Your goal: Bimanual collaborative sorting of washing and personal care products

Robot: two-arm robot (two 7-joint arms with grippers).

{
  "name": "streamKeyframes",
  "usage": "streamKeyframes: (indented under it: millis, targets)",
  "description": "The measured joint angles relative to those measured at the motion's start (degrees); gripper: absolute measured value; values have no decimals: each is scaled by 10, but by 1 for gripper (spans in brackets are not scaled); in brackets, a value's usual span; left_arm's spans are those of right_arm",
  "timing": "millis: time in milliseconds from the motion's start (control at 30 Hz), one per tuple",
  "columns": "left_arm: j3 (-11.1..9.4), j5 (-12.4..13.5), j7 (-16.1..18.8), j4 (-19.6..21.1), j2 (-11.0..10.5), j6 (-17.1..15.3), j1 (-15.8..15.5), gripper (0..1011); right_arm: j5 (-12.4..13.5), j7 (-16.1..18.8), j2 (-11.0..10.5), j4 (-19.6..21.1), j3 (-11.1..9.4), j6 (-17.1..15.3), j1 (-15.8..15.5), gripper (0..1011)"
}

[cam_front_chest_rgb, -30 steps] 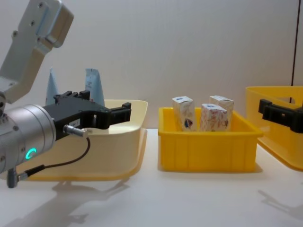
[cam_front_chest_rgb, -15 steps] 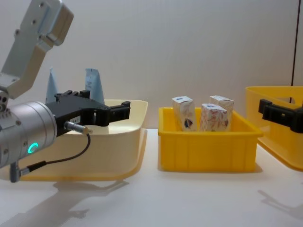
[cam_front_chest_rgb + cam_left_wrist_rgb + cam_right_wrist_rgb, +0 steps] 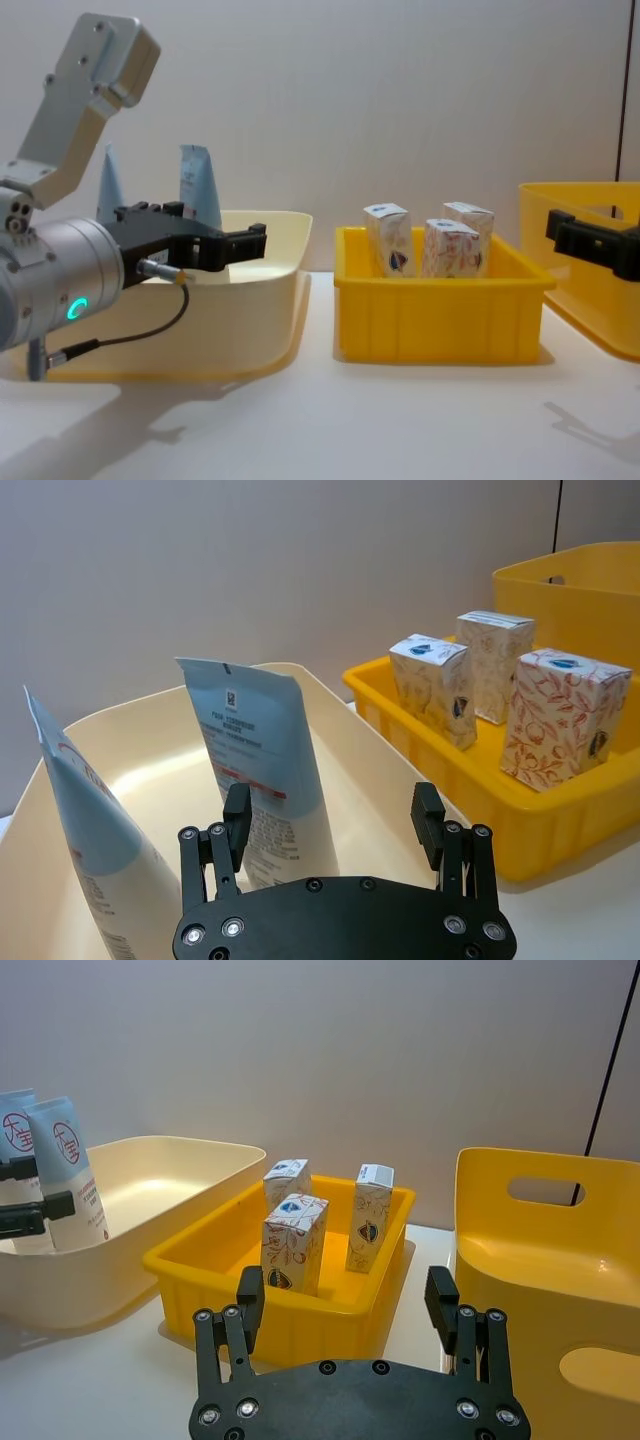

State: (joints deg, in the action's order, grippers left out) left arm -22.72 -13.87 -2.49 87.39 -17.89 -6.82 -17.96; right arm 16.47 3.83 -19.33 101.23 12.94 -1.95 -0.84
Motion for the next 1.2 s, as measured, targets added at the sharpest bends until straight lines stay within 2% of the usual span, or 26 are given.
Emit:
streamKeyframes:
  millis: [800, 1000, 1033, 1100, 1167, 1200]
  targets:
    - [8, 2, -12, -89, 38, -9, -57, 984, 0, 0, 0, 0, 0, 0, 0, 1001]
    - [9, 2, -13, -100, 42, -10, -63, 832, 0, 0, 0, 0, 0, 0, 0, 1001]
    - [9, 2, -13, -100, 42, -10, -63, 832, 0, 0, 0, 0, 0, 0, 0, 1001]
    - [9, 2, -14, -103, 44, -10, -65, 736, 0, 0, 0, 0, 0, 0, 0, 1001]
    - [10, 2, -14, -104, 45, -10, -66, 716, 0, 0, 0, 0, 0, 0, 0, 1001]
    - [10, 2, -14, -105, 45, -10, -67, 657, 0, 0, 0, 0, 0, 0, 0, 1001]
